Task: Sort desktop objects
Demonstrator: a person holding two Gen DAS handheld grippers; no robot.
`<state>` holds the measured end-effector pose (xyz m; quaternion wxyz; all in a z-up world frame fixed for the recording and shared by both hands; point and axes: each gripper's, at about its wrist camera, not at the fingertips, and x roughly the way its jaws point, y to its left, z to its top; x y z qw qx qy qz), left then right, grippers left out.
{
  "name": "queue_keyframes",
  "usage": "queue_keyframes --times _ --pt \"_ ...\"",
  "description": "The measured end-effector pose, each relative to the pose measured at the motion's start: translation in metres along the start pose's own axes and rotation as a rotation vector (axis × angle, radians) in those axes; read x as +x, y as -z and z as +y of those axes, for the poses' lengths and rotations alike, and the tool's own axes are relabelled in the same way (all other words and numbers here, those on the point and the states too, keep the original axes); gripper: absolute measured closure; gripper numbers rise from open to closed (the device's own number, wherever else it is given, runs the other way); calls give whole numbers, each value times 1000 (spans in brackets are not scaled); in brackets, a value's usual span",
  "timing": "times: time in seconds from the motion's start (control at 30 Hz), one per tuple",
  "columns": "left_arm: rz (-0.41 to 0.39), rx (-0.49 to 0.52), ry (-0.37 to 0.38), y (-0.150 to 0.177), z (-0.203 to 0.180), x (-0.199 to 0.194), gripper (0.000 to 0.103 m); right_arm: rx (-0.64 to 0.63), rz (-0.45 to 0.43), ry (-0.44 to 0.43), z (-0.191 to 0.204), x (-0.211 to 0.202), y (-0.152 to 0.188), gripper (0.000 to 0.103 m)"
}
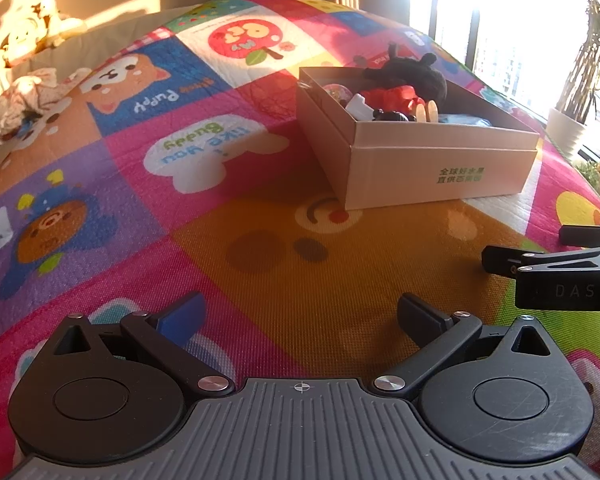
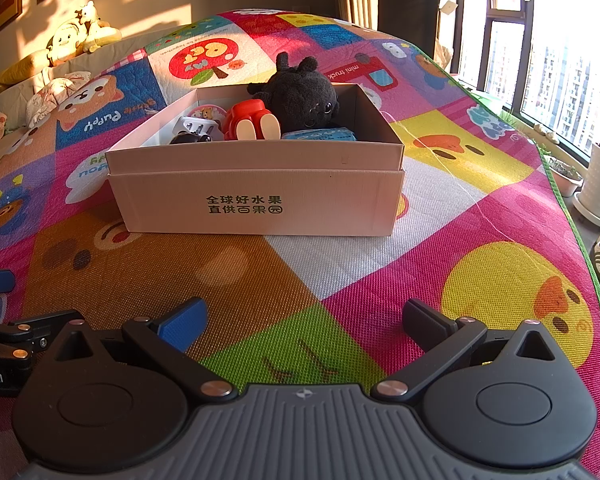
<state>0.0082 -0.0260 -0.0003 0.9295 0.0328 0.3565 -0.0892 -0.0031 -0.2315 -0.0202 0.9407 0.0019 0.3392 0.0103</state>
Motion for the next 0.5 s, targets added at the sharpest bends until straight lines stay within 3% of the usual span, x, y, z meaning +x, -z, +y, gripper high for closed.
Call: queue_keyframes --times 0.5 --pt "0 1 -5 1 -1 0 0 0 0 0 0 0 0 0"
